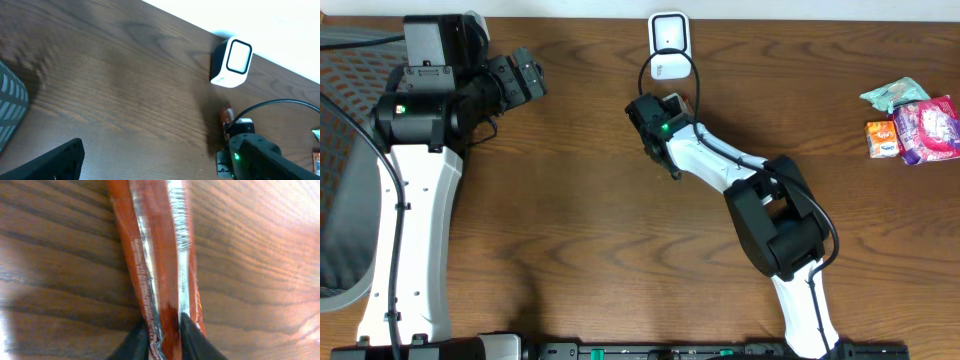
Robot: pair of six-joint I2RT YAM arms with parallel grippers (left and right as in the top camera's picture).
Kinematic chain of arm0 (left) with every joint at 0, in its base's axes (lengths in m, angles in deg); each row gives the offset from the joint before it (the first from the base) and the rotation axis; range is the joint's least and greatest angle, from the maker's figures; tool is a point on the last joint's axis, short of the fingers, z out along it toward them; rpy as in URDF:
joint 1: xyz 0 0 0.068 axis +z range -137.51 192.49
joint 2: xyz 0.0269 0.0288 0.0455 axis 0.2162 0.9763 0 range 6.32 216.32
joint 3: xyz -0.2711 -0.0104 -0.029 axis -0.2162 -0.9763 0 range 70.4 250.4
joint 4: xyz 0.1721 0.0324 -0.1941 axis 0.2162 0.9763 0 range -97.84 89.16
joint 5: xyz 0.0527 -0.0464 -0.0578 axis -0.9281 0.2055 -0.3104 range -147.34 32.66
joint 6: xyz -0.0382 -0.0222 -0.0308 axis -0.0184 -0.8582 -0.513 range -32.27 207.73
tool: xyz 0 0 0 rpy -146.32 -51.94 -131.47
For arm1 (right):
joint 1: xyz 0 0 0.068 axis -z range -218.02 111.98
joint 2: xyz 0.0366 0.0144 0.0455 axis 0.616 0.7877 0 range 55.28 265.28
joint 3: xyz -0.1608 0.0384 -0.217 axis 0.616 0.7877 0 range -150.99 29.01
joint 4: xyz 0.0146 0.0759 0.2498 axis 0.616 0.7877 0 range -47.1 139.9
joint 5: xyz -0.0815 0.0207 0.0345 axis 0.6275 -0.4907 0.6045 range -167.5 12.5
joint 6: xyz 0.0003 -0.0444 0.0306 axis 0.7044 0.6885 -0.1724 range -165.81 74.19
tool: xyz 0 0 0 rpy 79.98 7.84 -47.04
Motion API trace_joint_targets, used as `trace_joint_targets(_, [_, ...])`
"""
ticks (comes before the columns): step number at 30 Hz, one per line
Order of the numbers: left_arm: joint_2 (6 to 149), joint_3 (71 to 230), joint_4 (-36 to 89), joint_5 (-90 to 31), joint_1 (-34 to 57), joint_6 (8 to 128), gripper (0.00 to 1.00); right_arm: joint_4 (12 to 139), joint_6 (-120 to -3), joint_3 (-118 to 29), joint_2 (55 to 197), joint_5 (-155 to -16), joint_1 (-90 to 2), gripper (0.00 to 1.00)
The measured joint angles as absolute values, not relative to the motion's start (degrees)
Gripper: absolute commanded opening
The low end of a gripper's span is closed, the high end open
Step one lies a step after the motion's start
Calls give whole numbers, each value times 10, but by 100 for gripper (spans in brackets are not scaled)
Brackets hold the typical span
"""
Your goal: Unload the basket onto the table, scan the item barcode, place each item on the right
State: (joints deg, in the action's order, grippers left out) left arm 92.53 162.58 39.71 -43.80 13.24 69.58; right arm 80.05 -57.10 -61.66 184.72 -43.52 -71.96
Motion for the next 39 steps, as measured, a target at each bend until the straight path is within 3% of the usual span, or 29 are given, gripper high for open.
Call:
trace_joint_targets(7, [925,1626,397,-438,132,696,98,861,-573,-657,1844,-554,-680,1])
trace_joint_targets(17, [925,1626,397,-438,132,696,98,926,-552,-733,1854,-1109,-542,1])
trace_joint_targets(23, [925,1626,397,-438,132,696,98,924,-539,-706,1859,-1304,-473,1])
trace_joint_targets(32, [925,1626,397,-438,132,696,98,865,-562,-565,1862,-1330,-416,1])
trace_joint_targets(39, [925,1626,397,-438,132,696,98,907,-580,-569,1859,-1280,-391,17])
